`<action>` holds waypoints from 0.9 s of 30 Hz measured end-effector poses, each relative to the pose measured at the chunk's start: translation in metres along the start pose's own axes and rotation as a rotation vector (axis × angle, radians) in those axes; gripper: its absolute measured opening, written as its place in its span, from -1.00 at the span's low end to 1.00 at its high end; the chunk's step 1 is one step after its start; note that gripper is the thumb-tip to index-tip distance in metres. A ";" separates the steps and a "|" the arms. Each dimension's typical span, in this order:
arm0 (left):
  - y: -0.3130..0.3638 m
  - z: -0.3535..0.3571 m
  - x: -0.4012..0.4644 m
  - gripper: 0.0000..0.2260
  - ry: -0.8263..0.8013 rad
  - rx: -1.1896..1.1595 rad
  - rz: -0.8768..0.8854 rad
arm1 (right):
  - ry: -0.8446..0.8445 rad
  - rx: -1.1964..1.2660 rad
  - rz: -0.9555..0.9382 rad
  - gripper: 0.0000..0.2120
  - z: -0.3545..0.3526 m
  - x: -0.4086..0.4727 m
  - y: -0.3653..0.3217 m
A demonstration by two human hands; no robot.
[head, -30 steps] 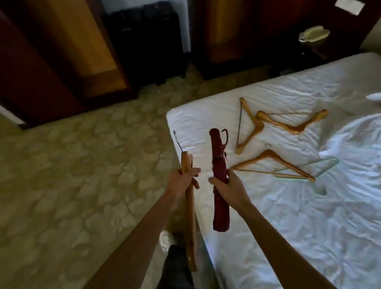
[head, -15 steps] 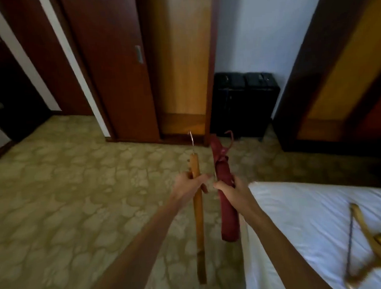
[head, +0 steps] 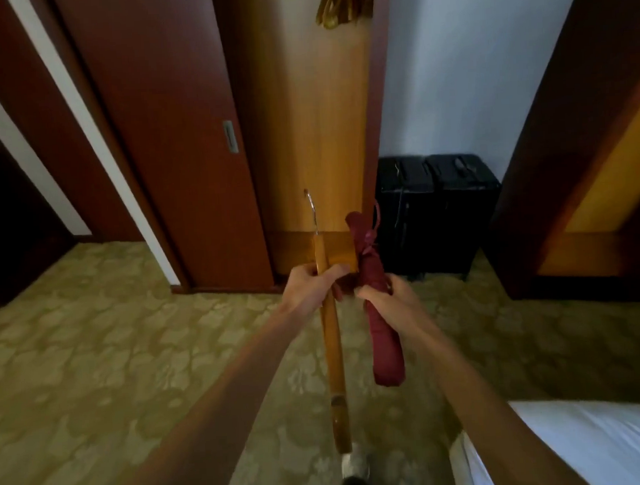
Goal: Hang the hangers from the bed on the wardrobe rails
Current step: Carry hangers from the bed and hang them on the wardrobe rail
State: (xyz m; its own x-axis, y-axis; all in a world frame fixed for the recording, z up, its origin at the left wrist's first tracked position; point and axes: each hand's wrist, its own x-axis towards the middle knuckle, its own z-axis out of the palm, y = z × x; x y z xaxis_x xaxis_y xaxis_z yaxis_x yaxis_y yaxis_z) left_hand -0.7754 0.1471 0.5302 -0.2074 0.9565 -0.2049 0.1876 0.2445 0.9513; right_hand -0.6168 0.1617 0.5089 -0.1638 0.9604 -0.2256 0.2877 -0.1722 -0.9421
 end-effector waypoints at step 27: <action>0.137 -0.217 0.619 -0.66 0.063 -0.051 0.039 | -0.039 -0.044 -0.081 -0.61 0.133 0.612 -0.258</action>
State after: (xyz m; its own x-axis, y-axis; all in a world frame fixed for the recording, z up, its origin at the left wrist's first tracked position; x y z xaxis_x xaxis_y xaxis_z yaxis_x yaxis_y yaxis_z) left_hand -1.0869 0.7384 0.5836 -0.2614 0.9528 -0.1545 0.1474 0.1975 0.9692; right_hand -0.9169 0.7649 0.5811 -0.2240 0.9614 -0.1595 0.3131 -0.0840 -0.9460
